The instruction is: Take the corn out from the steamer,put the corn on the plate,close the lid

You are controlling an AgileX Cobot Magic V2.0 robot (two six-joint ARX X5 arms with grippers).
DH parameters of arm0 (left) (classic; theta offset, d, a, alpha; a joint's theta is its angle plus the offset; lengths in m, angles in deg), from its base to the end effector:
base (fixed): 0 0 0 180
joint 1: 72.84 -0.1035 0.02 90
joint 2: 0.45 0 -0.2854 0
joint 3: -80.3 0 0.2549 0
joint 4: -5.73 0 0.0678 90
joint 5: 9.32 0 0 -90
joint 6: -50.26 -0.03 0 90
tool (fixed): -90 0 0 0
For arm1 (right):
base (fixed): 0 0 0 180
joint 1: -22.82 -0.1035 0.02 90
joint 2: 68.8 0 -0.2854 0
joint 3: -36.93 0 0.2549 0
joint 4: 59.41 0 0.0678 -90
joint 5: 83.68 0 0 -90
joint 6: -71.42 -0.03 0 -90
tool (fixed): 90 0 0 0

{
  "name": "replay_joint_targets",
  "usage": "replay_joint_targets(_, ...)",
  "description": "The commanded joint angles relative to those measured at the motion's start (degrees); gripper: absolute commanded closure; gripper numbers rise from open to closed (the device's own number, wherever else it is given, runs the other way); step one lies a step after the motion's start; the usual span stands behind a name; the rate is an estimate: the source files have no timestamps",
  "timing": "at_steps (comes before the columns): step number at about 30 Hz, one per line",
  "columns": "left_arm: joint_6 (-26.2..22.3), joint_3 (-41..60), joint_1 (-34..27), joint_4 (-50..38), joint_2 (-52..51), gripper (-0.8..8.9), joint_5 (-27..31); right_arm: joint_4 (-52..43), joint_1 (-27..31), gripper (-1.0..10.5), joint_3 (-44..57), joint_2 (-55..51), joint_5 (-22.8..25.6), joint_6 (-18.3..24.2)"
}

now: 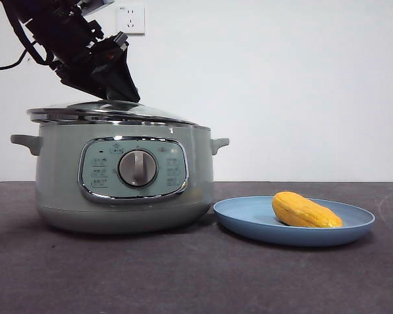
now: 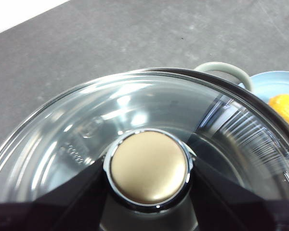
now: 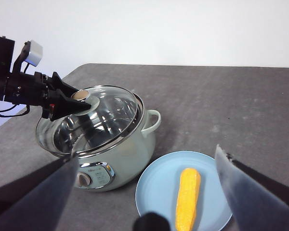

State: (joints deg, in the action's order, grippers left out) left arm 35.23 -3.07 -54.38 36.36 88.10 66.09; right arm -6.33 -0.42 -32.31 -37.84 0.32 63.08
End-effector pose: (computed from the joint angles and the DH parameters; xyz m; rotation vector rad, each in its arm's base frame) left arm 0.3250 -0.1165 0.3091 0.2679 0.5566 -0.6378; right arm 0.0629 0.0304 0.3833 0.1025 0.2945 0.4875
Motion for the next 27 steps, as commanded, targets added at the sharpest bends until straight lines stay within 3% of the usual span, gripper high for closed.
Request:
replay_joint_targets(1, 0.24, -0.35, 0.37, -0.92, 0.13, 8.20, -0.76, -0.33, -0.11, 4.7, 0.26, 0.15, 0.11, 0.24)
replay_joint_targets(27, 1.51, -0.35, 2.19, -2.14, 4.31, 8.19, -0.59, 0.57, -0.11, 4.7, 0.26, 0.15, -0.04, 0.22)
